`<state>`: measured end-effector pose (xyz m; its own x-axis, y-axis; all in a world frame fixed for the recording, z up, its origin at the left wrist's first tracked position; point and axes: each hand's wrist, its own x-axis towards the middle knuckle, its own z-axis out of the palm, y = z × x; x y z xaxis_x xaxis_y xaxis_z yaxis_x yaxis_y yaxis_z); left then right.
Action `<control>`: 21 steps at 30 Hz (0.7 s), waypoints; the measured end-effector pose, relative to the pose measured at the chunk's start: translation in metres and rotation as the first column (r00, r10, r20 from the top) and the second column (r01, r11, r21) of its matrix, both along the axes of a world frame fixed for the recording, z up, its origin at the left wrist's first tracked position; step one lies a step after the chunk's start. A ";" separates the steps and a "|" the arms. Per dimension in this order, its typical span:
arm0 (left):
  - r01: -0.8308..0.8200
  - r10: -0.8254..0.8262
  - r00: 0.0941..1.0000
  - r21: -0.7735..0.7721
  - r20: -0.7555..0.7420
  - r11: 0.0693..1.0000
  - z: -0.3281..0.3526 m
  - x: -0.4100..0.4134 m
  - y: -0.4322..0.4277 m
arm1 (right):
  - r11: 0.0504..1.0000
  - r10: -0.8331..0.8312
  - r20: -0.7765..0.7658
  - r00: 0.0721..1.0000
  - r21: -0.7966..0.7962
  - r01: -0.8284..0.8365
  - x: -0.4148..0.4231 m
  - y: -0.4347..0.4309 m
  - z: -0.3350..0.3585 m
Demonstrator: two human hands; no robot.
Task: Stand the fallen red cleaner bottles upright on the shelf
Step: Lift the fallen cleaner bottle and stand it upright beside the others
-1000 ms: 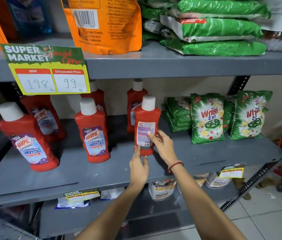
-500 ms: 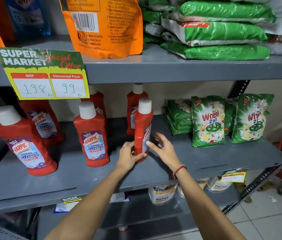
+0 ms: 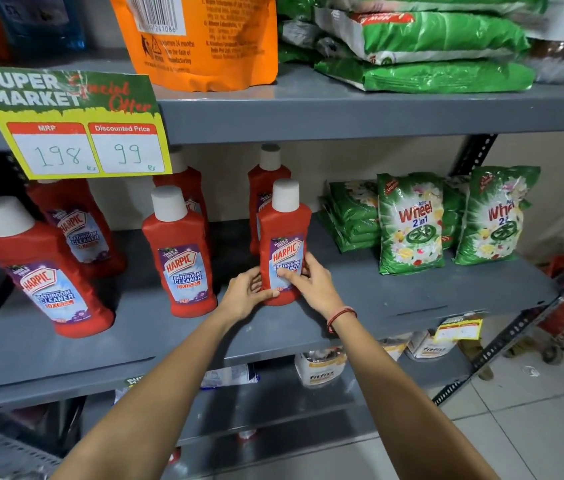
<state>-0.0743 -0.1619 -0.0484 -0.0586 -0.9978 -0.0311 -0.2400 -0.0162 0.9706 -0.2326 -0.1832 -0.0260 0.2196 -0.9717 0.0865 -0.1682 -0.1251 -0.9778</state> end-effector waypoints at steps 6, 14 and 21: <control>0.094 -0.091 0.994 0.040 -0.067 0.995 -0.006 0.001 0.018 | 0.995 -0.085 -0.003 0.996 -0.044 0.084 -0.005 0.032 -0.008; 0.141 -0.137 0.986 0.030 -0.100 0.990 -0.005 -0.005 0.048 | 0.990 -0.120 -0.038 0.992 -0.084 0.116 -0.011 0.064 -0.010; 0.112 -0.111 0.992 0.007 -0.063 0.994 -0.004 -0.008 0.067 | 0.991 -0.112 -0.074 0.991 -0.077 0.107 -0.012 0.079 0.000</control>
